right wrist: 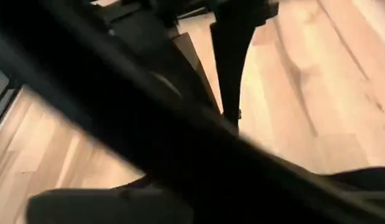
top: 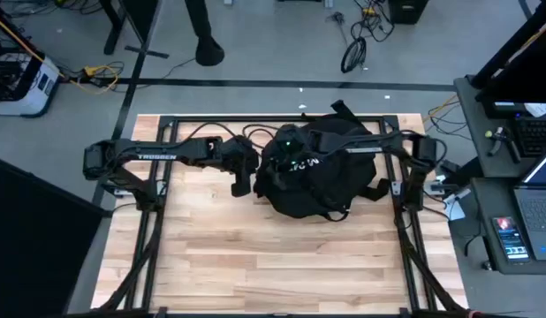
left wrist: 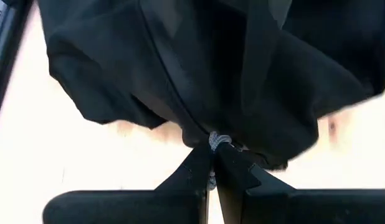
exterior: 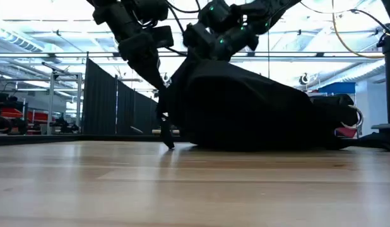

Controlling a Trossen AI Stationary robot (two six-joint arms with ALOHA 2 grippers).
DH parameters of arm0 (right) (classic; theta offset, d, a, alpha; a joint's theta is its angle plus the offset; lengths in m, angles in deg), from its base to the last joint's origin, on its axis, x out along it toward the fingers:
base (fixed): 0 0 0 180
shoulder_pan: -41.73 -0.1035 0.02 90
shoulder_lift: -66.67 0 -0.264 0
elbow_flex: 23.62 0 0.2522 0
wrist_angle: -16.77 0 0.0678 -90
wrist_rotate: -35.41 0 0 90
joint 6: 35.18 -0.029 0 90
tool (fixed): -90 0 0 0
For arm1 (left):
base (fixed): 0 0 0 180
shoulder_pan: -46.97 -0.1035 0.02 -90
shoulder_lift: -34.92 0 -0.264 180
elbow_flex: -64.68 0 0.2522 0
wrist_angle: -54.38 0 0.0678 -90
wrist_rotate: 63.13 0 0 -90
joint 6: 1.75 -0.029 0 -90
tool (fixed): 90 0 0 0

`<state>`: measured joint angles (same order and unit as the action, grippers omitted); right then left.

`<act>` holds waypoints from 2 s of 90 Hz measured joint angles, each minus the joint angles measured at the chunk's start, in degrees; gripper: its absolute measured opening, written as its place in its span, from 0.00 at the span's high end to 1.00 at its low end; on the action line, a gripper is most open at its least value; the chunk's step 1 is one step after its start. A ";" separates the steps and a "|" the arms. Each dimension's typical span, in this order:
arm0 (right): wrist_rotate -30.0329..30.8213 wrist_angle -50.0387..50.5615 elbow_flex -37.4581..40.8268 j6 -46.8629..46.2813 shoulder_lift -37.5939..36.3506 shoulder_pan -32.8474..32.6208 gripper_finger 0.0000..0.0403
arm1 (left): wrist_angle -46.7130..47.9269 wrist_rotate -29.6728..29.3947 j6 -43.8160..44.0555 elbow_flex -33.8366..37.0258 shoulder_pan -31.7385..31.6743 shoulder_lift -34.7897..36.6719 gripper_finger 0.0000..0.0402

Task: Unpack backpack
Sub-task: Open the black backpack

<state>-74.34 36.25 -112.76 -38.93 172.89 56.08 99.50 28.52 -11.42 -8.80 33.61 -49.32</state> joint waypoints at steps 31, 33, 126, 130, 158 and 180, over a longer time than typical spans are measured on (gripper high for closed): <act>0.14 -2.96 0.00 1.22 3.66 -0.60 0.61 | 6.25 0.02 -8.25 -0.46 0.00 0.00 1.00; 0.15 -2.82 0.00 2.16 3.75 -0.76 0.60 | 6.33 0.01 -9.05 -0.55 0.01 0.00 1.00; -4.97 -11.19 0.00 9.15 4.62 -1.20 0.62 | 15.39 2.82 -13.27 -9.49 -0.11 0.00 1.00; -6.16 -11.87 0.00 8.39 4.67 -0.88 0.62 | 15.44 2.82 -13.24 -9.49 -0.11 0.00 1.00; -3.31 -16.68 0.00 6.29 7.72 -0.96 0.62 | 16.02 2.78 -13.17 -10.03 -0.11 0.00 1.00; -2.76 -18.90 0.00 6.32 8.17 -0.90 0.72 | 15.70 2.78 -13.19 -10.17 -0.11 0.00 1.00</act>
<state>-77.10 17.35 -112.76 -32.61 181.06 55.18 115.19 31.29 -24.61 -18.97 33.50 -49.32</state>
